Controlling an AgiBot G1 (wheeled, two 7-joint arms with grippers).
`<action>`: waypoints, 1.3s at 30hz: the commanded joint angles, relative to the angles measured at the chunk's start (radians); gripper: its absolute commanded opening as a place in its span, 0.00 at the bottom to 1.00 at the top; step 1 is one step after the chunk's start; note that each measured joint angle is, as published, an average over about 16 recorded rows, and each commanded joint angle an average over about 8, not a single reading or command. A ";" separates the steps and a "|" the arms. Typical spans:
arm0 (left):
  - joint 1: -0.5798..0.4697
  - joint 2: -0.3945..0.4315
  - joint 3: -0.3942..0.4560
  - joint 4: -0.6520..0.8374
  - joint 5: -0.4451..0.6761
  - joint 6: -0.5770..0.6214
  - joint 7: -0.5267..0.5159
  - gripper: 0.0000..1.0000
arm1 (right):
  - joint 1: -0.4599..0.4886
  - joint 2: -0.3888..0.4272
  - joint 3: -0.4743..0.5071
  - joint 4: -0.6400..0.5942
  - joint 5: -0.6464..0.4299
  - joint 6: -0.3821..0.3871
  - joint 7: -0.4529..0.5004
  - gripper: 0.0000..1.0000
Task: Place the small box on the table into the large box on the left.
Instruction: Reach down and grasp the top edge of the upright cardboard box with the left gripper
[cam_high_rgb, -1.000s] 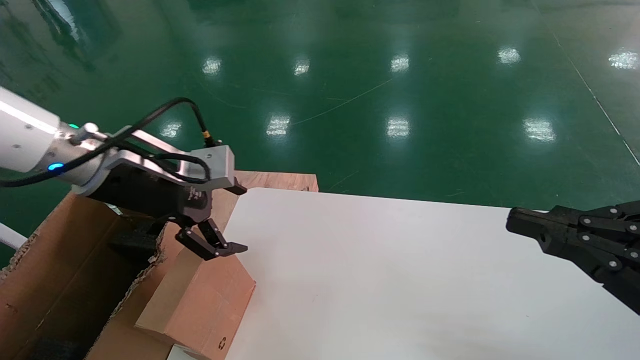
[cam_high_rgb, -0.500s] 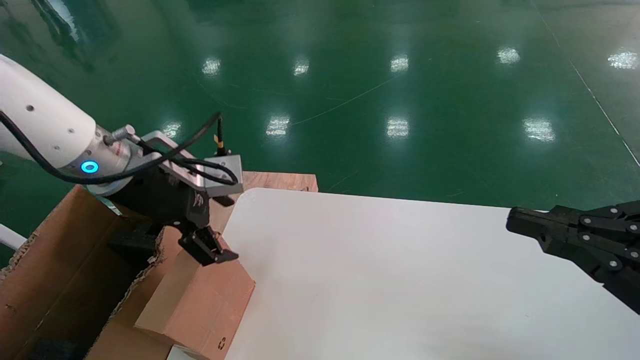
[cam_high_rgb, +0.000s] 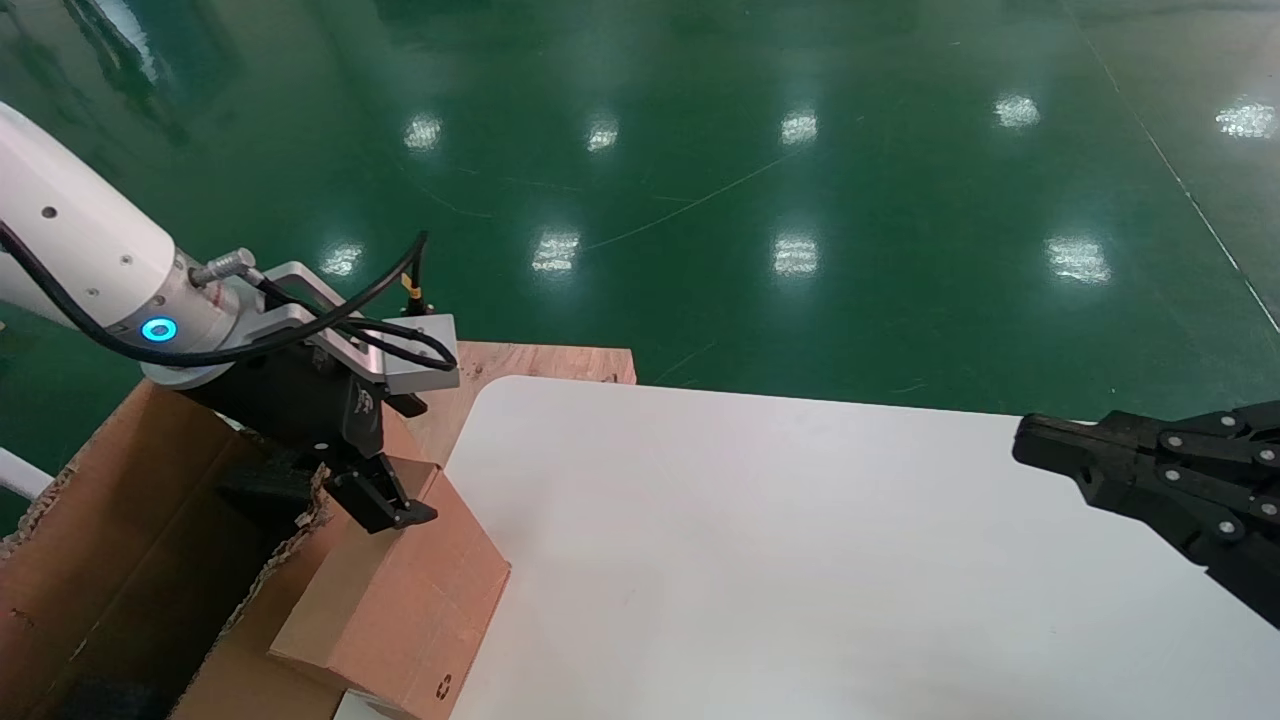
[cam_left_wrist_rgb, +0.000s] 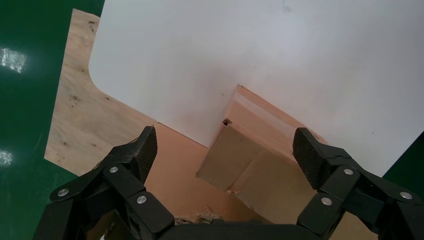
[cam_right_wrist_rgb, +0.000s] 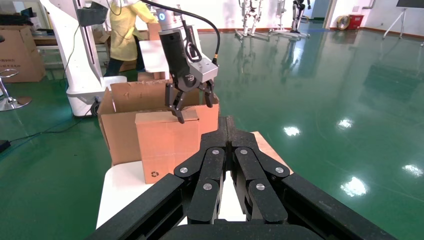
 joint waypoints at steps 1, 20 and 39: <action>-0.013 -0.002 0.018 0.000 -0.007 0.000 -0.001 1.00 | 0.000 0.000 0.000 0.000 0.000 0.000 0.000 0.00; -0.042 -0.069 0.042 0.006 -0.201 -0.055 0.051 1.00 | 0.000 0.000 0.000 0.000 0.000 0.000 0.000 0.00; -0.040 -0.048 0.052 0.010 -0.171 -0.039 0.041 1.00 | 0.000 0.000 0.000 0.000 0.000 0.000 0.000 0.00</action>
